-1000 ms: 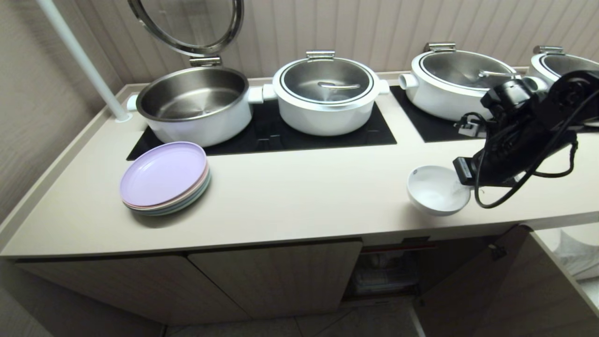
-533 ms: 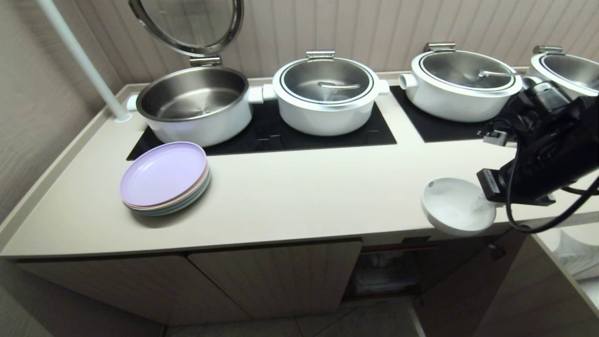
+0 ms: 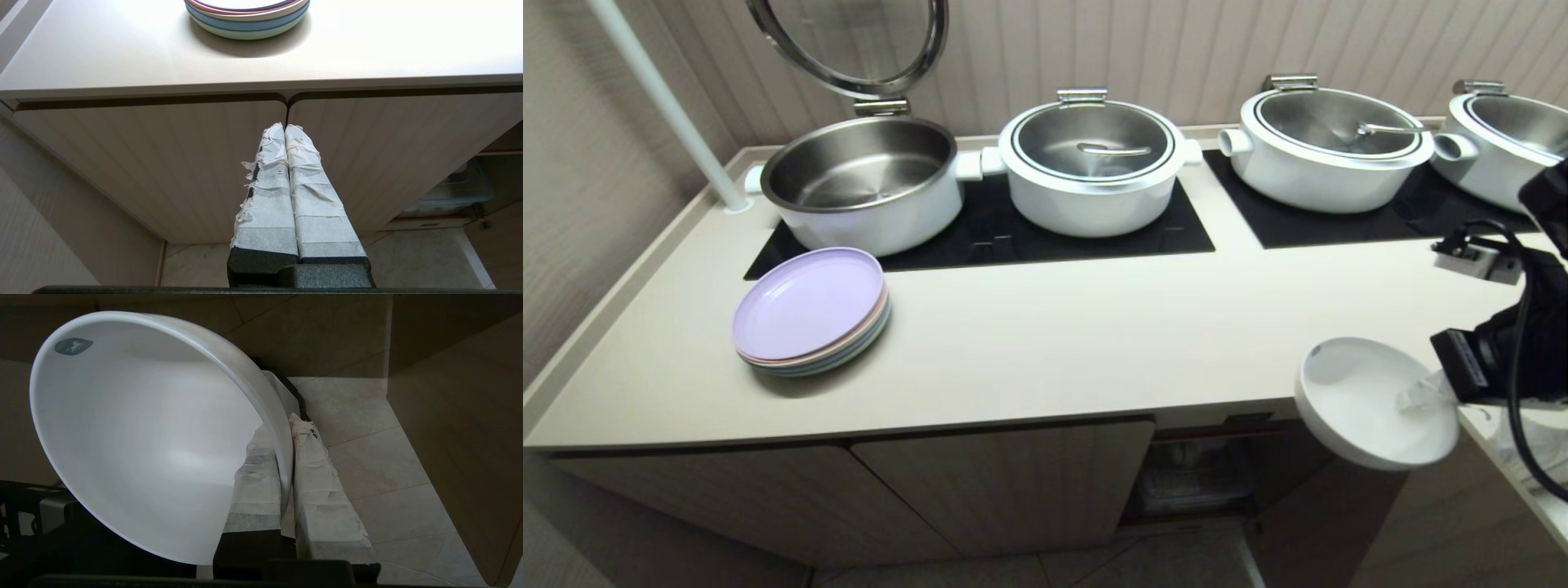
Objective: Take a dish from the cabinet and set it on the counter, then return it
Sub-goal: Put it back into the cabinet
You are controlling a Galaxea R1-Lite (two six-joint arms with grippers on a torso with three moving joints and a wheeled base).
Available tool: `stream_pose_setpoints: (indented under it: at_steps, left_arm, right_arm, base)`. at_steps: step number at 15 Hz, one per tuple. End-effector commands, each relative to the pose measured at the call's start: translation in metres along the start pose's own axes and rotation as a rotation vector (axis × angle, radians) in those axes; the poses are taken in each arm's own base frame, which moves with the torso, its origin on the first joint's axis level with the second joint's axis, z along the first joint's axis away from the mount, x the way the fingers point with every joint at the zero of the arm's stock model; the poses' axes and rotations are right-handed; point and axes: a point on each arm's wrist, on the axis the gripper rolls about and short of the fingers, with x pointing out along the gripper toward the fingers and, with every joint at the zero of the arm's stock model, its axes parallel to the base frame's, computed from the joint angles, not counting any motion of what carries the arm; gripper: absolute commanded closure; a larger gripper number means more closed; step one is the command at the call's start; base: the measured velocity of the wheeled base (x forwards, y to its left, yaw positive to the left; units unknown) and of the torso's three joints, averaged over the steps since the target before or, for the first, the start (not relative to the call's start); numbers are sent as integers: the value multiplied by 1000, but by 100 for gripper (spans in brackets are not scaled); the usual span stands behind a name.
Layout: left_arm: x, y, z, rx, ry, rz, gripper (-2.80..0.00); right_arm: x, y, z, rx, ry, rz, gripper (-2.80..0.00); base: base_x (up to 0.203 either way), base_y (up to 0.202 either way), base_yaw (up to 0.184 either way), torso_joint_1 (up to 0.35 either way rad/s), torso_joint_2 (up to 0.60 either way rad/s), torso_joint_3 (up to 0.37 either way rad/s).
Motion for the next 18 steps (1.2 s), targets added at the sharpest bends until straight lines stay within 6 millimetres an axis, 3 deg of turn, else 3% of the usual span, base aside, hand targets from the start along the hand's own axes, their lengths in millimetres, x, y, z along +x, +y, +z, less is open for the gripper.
stream_pose_setpoints:
  at_steps: [1, 6, 11, 18]
  left_arm:
    - [0, 0, 0, -1, 0, 1, 0]
    - [0, 0, 0, -1, 0, 1, 0]
    - [0, 0, 0, -1, 0, 1, 0]
    - [0, 0, 0, -1, 0, 1, 0]
  right_arm:
    - [-22, 0, -31, -9, -56, 6, 0]
    - [-35, -3, -83, -19, -135, 9, 0]
    - [-42, -5, -116, -42, -276, 23, 0]
    - [-30, -13, -168, -68, -134, -20, 0]
  base:
    - [0, 0, 0, 0, 0, 0]
    - [0, 0, 0, 0, 0, 0]
    - [0, 0, 0, 0, 0, 0]
    - [0, 0, 0, 0, 0, 0]
